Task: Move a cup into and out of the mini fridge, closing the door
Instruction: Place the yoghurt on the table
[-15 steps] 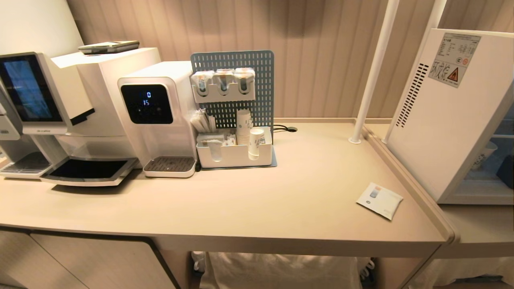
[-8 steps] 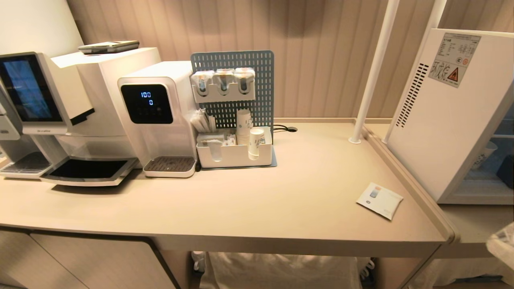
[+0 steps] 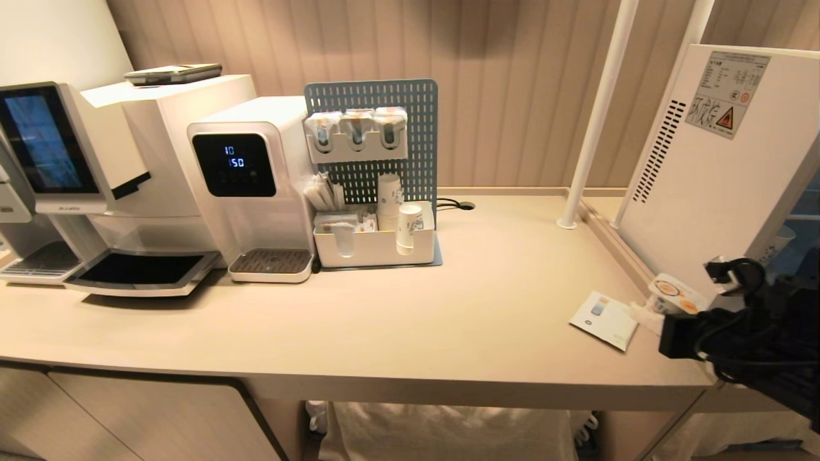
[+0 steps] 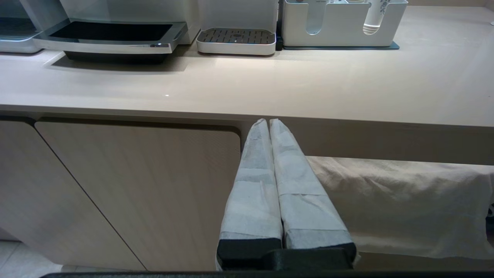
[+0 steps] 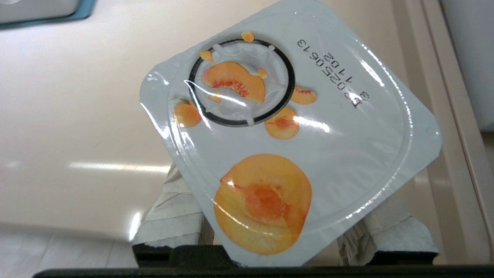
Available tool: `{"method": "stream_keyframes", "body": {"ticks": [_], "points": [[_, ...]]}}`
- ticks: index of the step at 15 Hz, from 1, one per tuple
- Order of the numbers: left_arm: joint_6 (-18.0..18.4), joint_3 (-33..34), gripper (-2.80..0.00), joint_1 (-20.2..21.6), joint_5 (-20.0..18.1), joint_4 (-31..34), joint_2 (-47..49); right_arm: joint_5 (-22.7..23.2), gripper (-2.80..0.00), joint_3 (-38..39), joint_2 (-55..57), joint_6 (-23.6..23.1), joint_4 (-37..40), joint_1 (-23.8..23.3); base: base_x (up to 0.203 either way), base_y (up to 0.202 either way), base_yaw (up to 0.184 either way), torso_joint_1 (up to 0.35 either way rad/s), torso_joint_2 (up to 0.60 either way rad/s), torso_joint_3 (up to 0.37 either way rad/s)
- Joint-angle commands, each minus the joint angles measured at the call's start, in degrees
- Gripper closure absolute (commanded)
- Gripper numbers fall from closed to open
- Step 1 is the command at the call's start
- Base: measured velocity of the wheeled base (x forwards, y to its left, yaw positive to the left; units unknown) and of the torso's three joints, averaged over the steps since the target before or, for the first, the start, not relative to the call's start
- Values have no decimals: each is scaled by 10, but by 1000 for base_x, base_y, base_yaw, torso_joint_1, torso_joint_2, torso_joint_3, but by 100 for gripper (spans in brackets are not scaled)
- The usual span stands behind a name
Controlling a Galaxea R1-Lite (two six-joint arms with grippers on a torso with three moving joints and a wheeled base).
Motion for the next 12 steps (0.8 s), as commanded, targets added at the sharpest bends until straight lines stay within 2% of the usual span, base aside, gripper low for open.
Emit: {"method": "stream_keyframes", "body": {"ticks": [1, 3, 6, 12], "points": [[0, 1, 0, 0, 0, 0, 1, -33, 0, -41, 197, 0, -124, 1, 0, 0, 0, 0, 0, 0], [-1, 1, 0, 0, 0, 0, 1, -78, 0, -143, 268, -1, -151, 1, 0, 0, 0, 0, 0, 0], [-4, 1, 0, 0, 0, 0, 1, -120, 0, -263, 294, -2, -88, 1, 0, 0, 0, 0, 0, 0], [-5, 1, 0, 0, 0, 0, 1, -143, 0, -346, 342, -2, 27, 2, 0, 0, 0, 0, 0, 0]]}}
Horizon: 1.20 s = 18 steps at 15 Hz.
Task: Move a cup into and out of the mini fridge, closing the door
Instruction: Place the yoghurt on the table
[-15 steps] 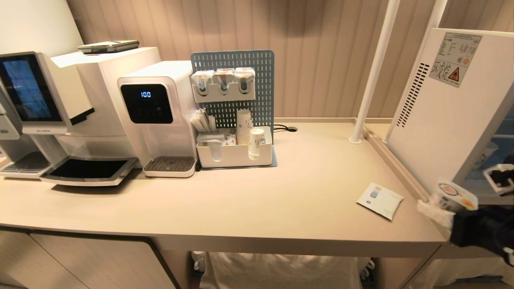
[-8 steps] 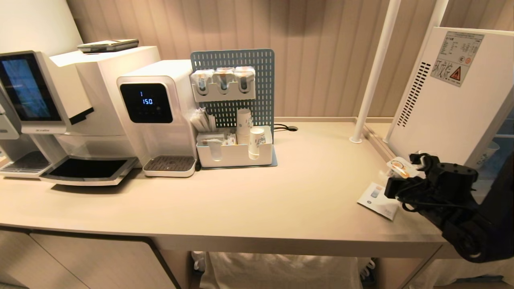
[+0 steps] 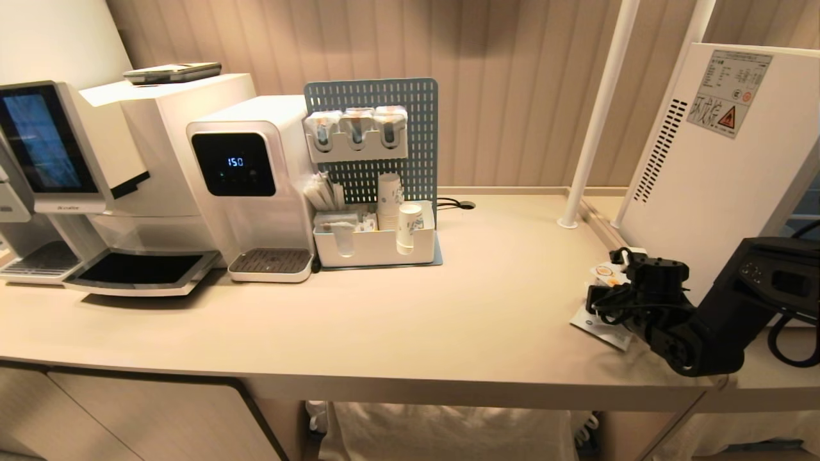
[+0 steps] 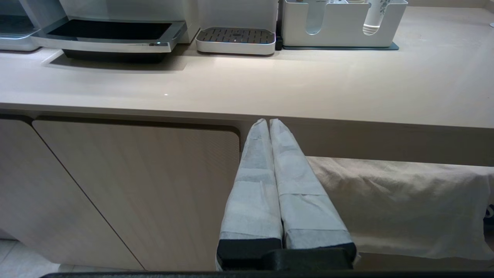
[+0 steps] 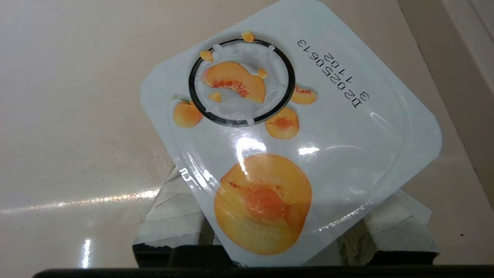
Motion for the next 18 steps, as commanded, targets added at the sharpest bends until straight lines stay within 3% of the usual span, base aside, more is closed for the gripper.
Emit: {"method": "stream_keyframes", "body": {"ticks": [1, 9, 18], "points": [[0, 1, 0, 0, 0, 0, 1, -2, 0, -10, 13, 1, 5, 0, 0, 0, 0, 0, 0, 0], [0, 1, 0, 0, 0, 0, 1, -3, 0, -102, 56, 1, 65, 1, 0, 0, 0, 0, 0, 0], [0, 1, 0, 0, 0, 0, 1, -30, 0, -106, 54, 1, 89, 7, 0, 0, 0, 0, 0, 0]]}}
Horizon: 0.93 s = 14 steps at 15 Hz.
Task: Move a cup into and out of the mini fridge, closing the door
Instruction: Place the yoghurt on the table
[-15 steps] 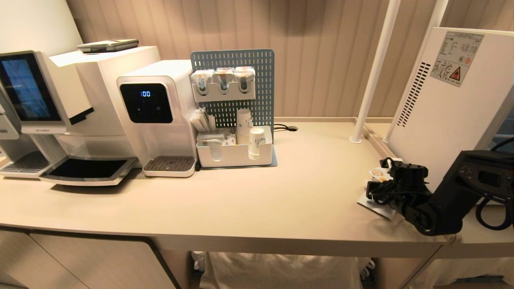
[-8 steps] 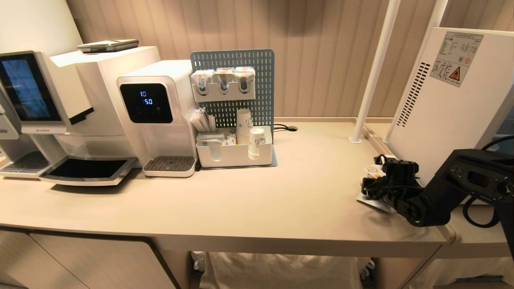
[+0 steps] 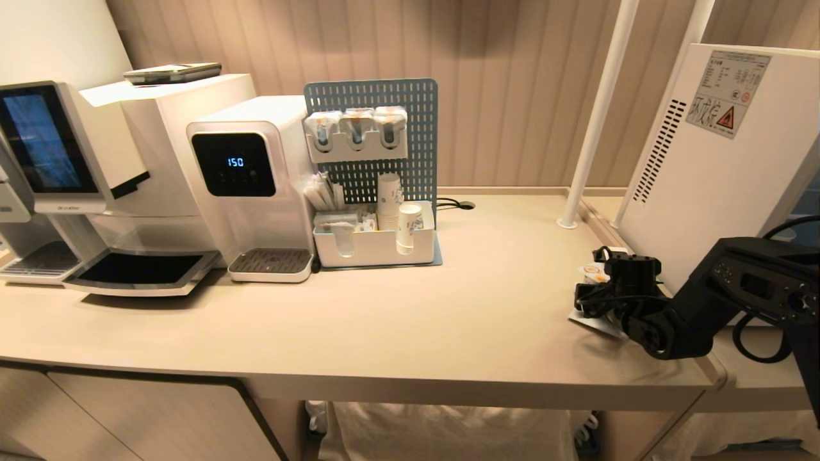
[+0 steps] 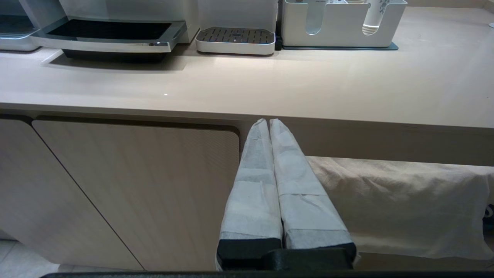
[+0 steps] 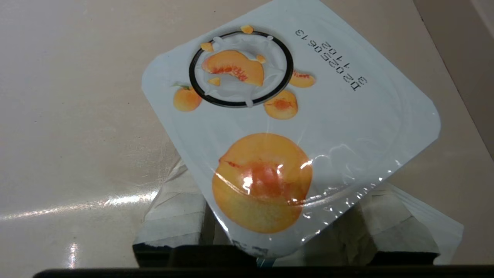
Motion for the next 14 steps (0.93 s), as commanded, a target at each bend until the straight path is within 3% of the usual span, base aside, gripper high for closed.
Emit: {"method": "stream_keyframes", "body": {"ticks": [1, 2, 3, 8, 14], "points": [[0, 1, 0, 0, 0, 0, 1, -1, 0, 2, -3, 0, 0, 0, 0, 0, 0, 0, 0, 0], [0, 1, 0, 0, 0, 0, 1, -1, -251, 1, -3, 1, 1, 0, 0, 0, 0, 0, 0, 0], [0, 1, 0, 0, 0, 0, 1, -1, -280, 1, -5, 3, 1, -1, 0, 0, 0, 0, 0, 0], [0, 1, 0, 0, 0, 0, 1, 1, -280, 41, -40, 7, -7, 0, 0, 0, 0, 0, 0, 0], [0, 1, 0, 0, 0, 0, 1, 13, -280, 183, -196, 9, -8, 21, 0, 0, 0, 0, 0, 0]]}}
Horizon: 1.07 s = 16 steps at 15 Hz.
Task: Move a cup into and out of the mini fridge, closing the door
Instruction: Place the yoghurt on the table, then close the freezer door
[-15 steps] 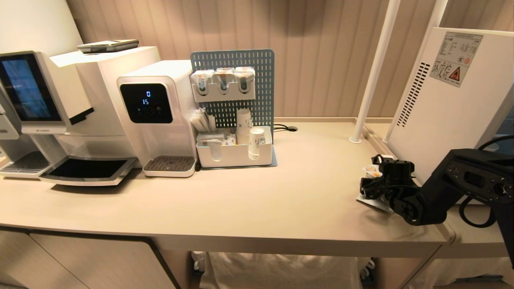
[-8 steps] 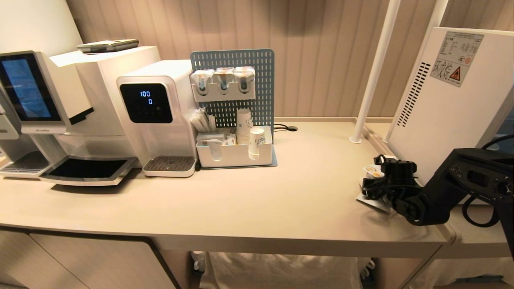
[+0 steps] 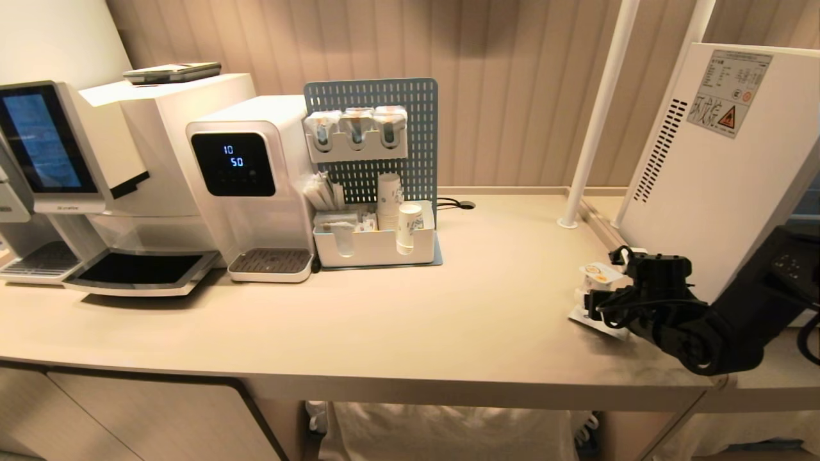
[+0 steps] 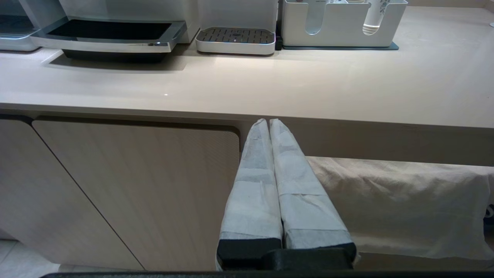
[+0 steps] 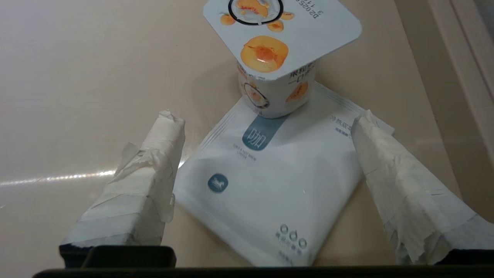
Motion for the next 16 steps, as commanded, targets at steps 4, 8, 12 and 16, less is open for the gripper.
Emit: {"method": "stream_keyframes", "body": {"ticks": [4, 8, 12, 16], "points": [[-1, 1, 0, 0, 0, 0, 1, 23, 0, 143, -233, 3, -4, 25, 0, 0, 0, 0, 0, 0], [0, 1, 0, 0, 0, 0, 1, 27, 0, 237, -475, 1, 38, 49, 0, 0, 0, 0, 0, 0], [0, 1, 0, 0, 0, 0, 1, -97, 0, 223, -760, -18, 311, 59, 0, 0, 0, 0, 0, 0], [0, 1, 0, 0, 0, 0, 1, -351, 0, 188, -991, -46, 577, 20, 0, 0, 0, 0, 0, 0]]}}
